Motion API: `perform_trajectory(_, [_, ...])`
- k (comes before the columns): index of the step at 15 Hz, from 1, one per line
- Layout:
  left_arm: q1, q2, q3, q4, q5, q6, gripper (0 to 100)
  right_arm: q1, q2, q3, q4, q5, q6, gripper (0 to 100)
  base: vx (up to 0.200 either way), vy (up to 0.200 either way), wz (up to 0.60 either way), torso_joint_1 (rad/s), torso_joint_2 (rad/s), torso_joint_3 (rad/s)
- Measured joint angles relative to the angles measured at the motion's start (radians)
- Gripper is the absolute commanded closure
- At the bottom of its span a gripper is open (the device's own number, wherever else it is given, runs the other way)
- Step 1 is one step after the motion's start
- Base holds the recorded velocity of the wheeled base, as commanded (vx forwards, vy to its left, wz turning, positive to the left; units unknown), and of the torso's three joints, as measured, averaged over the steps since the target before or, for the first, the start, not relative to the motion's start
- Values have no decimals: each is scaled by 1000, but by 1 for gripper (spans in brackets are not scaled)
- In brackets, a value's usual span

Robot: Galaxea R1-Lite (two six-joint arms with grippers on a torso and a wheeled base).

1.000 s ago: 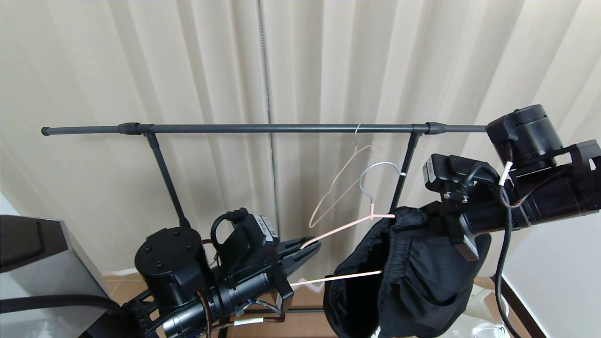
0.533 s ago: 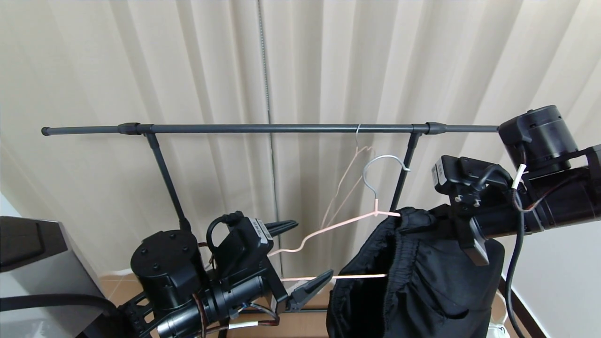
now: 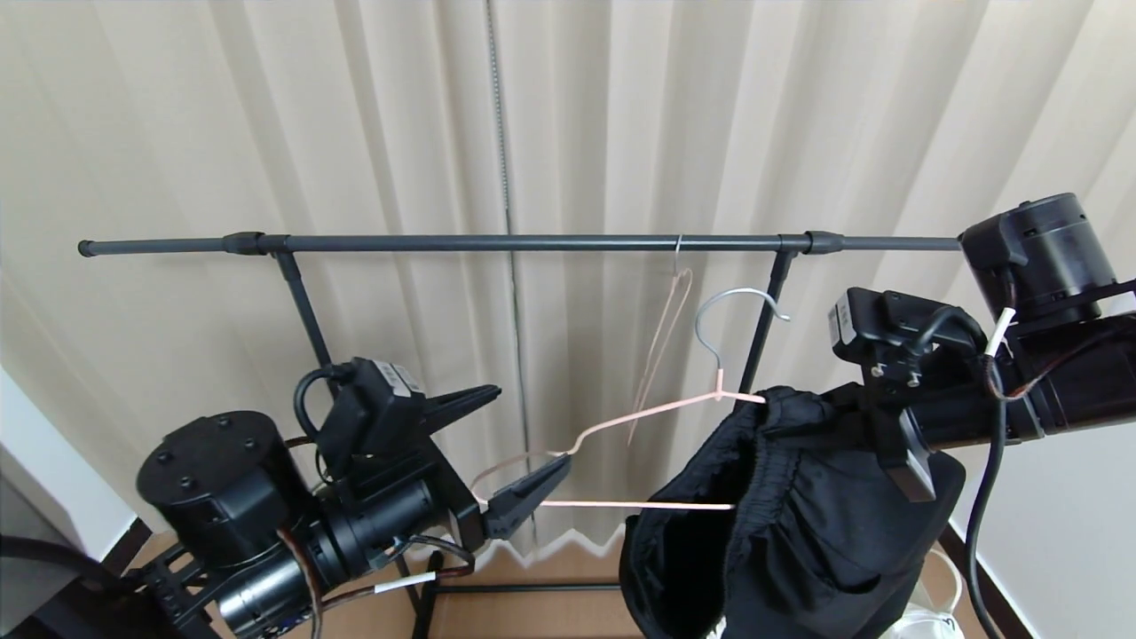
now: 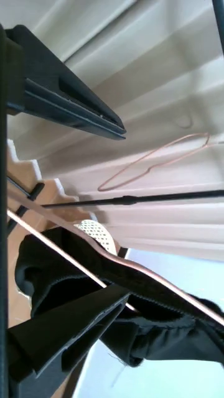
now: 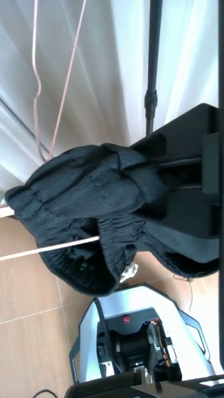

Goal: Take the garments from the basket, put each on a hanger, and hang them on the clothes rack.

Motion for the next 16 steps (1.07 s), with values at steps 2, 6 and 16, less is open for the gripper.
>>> perform_trajectory(2, [36,-51,51,0,0,-66,0,-1,-3,-4,-3,-35,34,100,0,0,0,0,0,0])
perform_trajectory(6, [86,-106,148,1,18,-159,0,-1,-4,-3,-6,-81,96,100,0,0,0,0,0,0])
perform_trajectory(16, [39,-159,3,553,154,-233,0,22,-93,127,-130,-209,349,100,0,0,0,0,0,0])
